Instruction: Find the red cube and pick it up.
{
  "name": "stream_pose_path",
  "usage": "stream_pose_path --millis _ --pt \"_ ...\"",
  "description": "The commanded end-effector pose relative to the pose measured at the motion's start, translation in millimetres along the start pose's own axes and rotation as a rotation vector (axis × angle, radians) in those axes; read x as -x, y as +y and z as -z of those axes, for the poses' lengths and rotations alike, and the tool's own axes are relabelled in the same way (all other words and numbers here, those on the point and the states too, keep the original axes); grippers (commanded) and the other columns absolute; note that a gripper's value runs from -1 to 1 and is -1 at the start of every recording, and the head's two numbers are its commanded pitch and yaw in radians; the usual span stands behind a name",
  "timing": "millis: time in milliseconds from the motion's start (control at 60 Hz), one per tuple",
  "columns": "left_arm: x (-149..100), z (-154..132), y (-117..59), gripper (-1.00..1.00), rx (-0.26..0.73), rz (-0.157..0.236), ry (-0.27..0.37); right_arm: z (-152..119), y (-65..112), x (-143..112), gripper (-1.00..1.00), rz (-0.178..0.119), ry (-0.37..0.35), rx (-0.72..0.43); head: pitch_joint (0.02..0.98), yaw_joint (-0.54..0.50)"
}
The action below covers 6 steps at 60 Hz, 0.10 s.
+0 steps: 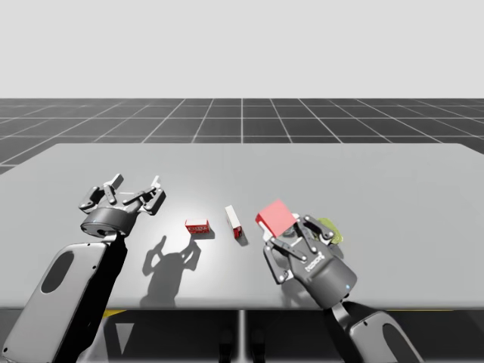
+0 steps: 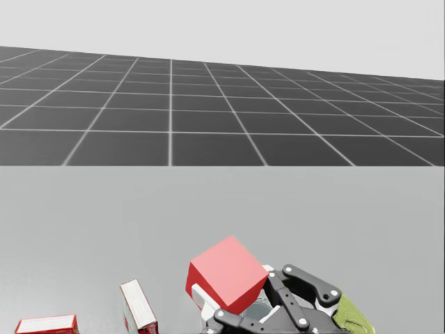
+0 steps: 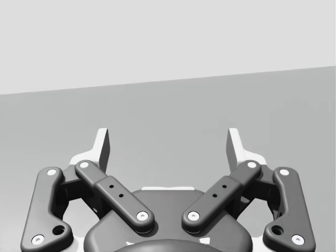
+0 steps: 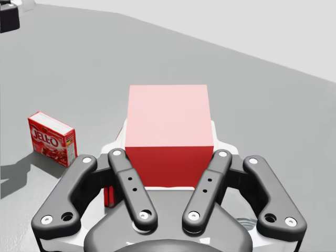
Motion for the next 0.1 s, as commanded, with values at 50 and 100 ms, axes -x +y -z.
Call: stream_pose_path --millis 50,100 --pt "0 0 0.3 -1.0 -0.001 0.0 0.0 5 -20.8 -63 1.0 -0.043 -0.187 0.18 0.454 -0.16" --pt "0 0 0.3 -1.0 -0.001 0.0 0.0 4 -22.1 -74 1.0 -0.057 -0.236 0.201 0.453 -0.16"
